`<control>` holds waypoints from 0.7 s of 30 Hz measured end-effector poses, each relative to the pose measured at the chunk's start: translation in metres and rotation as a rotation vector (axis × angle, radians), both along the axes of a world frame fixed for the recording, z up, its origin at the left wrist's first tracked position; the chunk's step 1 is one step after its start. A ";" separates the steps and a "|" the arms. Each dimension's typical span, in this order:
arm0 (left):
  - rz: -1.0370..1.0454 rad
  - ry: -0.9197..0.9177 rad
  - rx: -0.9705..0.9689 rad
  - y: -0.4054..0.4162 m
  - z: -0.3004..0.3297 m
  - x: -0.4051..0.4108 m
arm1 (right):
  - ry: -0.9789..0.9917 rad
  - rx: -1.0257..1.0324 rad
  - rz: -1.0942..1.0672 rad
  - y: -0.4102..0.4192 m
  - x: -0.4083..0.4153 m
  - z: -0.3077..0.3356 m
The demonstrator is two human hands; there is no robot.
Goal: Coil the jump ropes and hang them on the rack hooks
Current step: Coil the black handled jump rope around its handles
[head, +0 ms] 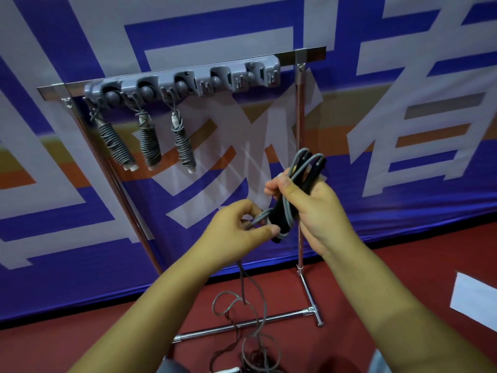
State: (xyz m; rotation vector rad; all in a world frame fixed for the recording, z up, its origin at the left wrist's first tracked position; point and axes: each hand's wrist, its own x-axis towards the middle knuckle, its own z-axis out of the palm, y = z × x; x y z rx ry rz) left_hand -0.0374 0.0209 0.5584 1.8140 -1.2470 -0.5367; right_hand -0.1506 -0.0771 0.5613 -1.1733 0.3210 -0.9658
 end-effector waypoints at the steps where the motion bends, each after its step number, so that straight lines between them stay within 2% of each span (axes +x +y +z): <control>1: 0.037 -0.096 -0.006 0.000 -0.002 -0.003 | 0.011 -0.003 -0.025 0.000 0.001 -0.001; 4: 0.104 -0.382 -0.050 -0.003 -0.010 -0.011 | 0.039 0.019 -0.100 0.001 0.003 -0.002; 8: 0.149 -0.657 -0.076 -0.010 -0.019 -0.015 | -0.002 0.074 -0.170 0.006 0.007 -0.006; 15: 0.093 -0.927 -0.207 -0.009 -0.015 0.008 | 0.071 -0.016 -0.259 -0.006 -0.006 -0.008; 18: 0.028 -0.999 -0.206 -0.006 -0.009 0.014 | 0.138 -0.165 -0.352 -0.009 -0.009 -0.014; 21: -0.081 -1.053 -0.153 -0.003 -0.003 0.022 | 0.263 -0.286 -0.335 -0.014 -0.013 -0.020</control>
